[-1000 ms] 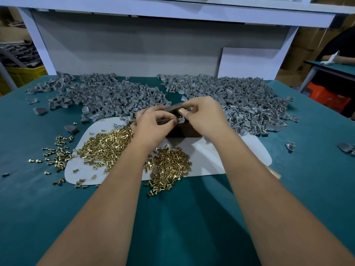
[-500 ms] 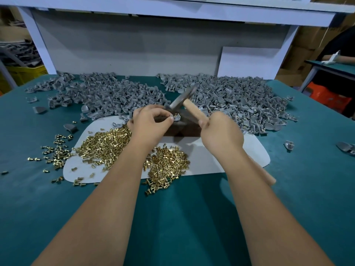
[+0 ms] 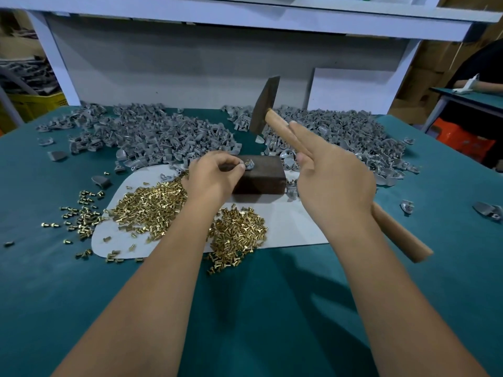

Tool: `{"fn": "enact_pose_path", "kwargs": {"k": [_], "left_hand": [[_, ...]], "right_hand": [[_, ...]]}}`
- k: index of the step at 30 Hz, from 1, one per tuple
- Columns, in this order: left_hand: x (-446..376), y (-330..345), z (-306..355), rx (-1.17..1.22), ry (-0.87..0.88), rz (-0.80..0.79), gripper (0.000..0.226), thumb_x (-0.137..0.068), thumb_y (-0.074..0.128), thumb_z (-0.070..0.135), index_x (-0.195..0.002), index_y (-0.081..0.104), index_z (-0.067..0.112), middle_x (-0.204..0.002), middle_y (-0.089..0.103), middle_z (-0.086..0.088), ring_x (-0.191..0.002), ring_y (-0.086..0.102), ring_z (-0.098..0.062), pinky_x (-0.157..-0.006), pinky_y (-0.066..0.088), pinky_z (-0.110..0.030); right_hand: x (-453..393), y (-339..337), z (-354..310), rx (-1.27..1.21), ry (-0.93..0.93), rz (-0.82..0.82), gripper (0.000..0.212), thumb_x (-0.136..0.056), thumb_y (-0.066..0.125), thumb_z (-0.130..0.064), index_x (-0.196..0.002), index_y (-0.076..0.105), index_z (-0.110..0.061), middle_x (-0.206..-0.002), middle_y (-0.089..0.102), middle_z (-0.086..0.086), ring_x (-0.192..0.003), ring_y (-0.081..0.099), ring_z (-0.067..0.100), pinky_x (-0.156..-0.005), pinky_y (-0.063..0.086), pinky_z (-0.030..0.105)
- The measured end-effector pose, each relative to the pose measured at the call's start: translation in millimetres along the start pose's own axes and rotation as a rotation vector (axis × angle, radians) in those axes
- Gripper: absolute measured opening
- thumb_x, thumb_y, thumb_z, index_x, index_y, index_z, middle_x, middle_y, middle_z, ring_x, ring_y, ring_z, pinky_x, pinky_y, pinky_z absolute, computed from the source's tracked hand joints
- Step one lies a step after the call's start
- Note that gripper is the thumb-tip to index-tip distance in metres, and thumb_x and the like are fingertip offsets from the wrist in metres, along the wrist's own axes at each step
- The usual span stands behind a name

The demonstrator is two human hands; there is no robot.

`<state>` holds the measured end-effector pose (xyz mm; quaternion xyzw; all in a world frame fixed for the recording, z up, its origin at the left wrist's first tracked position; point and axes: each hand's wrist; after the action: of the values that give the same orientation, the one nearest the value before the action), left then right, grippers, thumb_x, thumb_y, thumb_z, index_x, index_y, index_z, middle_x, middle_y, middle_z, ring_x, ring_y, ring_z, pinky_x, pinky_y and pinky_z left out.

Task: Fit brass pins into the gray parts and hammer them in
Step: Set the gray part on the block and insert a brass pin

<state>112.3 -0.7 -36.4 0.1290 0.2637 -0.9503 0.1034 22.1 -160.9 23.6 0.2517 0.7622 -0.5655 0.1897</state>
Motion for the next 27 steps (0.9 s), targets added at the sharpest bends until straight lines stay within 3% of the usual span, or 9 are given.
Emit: {"fn": "enact_pose_path", "kwargs": {"k": [3, 6, 10, 15, 19, 22, 25, 27], "left_hand": [[2, 0, 2, -0.027, -0.024, 0.040, 0.027, -0.083, 0.077, 0.036, -0.066, 0.060, 0.048, -0.105, 0.059, 0.022, -0.130, 0.044, -0.019, -0.110, 0.028, -0.049], [4, 2, 4, -0.033, -0.064, 0.065, 0.018, -0.082, 0.077, 0.040, -0.071, 0.064, 0.046, -0.101, 0.056, 0.027, -0.134, 0.034, -0.013, -0.104, 0.021, -0.042], [2, 4, 3, -0.078, -0.079, 0.066, 0.015, -0.083, 0.076, 0.042, -0.073, 0.064, 0.045, -0.110, 0.061, 0.026, -0.134, 0.030, -0.015, -0.099, 0.018, -0.042], [2, 3, 2, -0.005, -0.079, 0.052, 0.019, -0.082, 0.077, 0.039, -0.072, 0.063, 0.047, -0.105, 0.054, 0.028, -0.135, 0.028, -0.013, -0.100, 0.016, -0.038], [4, 4, 4, -0.073, -0.100, 0.072, 0.008, -0.083, 0.075, 0.043, -0.077, 0.069, 0.044, -0.116, 0.061, 0.027, -0.135, 0.029, -0.014, -0.088, 0.011, -0.036], [4, 5, 0, -0.090, -0.069, 0.061, 0.005, -0.084, 0.073, 0.045, -0.087, 0.074, 0.040, -0.120, 0.062, 0.024, -0.134, 0.029, -0.015, -0.091, 0.013, -0.037], [2, 5, 2, -0.044, -0.090, 0.060, 0.016, -0.083, 0.075, 0.042, -0.071, 0.064, 0.046, -0.106, 0.058, 0.029, -0.135, 0.027, -0.012, -0.095, 0.012, -0.036], [2, 6, 2, -0.066, -0.079, 0.076, 0.021, -0.082, 0.076, 0.042, -0.067, 0.061, 0.046, -0.104, 0.057, 0.029, -0.136, 0.026, -0.012, -0.103, 0.013, -0.040]], "right_hand": [[1, 3, -3, 0.066, -0.034, -0.062, 0.053, -0.097, 0.046, -0.027, -0.136, 0.029, -0.059, -0.080, 0.053, -0.003, -0.066, 0.044, 0.023, -0.051, 0.024, 0.029], [-1, 5, -3, 0.114, -0.053, -0.154, 0.052, -0.097, 0.046, -0.027, -0.135, 0.031, -0.059, -0.086, 0.061, -0.001, -0.073, 0.055, 0.026, -0.049, 0.025, 0.028], [-2, 4, -4, 0.070, -0.013, 0.046, 0.050, -0.096, 0.049, -0.026, -0.135, 0.036, -0.055, -0.069, 0.044, -0.003, -0.054, 0.037, 0.019, -0.045, 0.017, 0.022], [9, 12, -4, 0.168, -0.067, -0.117, 0.060, -0.095, 0.047, -0.023, -0.137, 0.027, -0.060, -0.077, 0.052, -0.001, -0.063, 0.039, 0.020, -0.049, 0.025, 0.028], [5, 9, -9, 0.142, -0.018, -0.006, 0.057, -0.096, 0.048, -0.024, -0.138, 0.027, -0.057, -0.069, 0.038, -0.005, -0.055, 0.036, 0.018, -0.044, 0.017, 0.024], [9, 9, -7, 0.137, -0.016, 0.039, 0.059, -0.095, 0.049, -0.021, -0.141, 0.028, -0.052, -0.072, 0.043, -0.002, -0.055, 0.038, 0.020, -0.045, 0.021, 0.026], [14, 17, -5, 0.171, -0.031, -0.105, 0.061, -0.095, 0.045, -0.020, -0.141, 0.023, -0.054, -0.082, 0.052, 0.001, -0.062, 0.040, 0.023, -0.050, 0.026, 0.028], [15, 19, -6, 0.170, -0.006, -0.084, 0.061, -0.095, 0.047, -0.021, -0.141, 0.024, -0.054, -0.077, 0.048, 0.000, -0.053, 0.036, 0.020, -0.045, 0.020, 0.026]]}}
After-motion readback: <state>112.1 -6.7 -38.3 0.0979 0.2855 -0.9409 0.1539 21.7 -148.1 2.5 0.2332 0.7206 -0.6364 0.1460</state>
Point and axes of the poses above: each hand's wrist, its own x-axis away from the middle knuckle, its own y-axis out of the palm, z = x × y
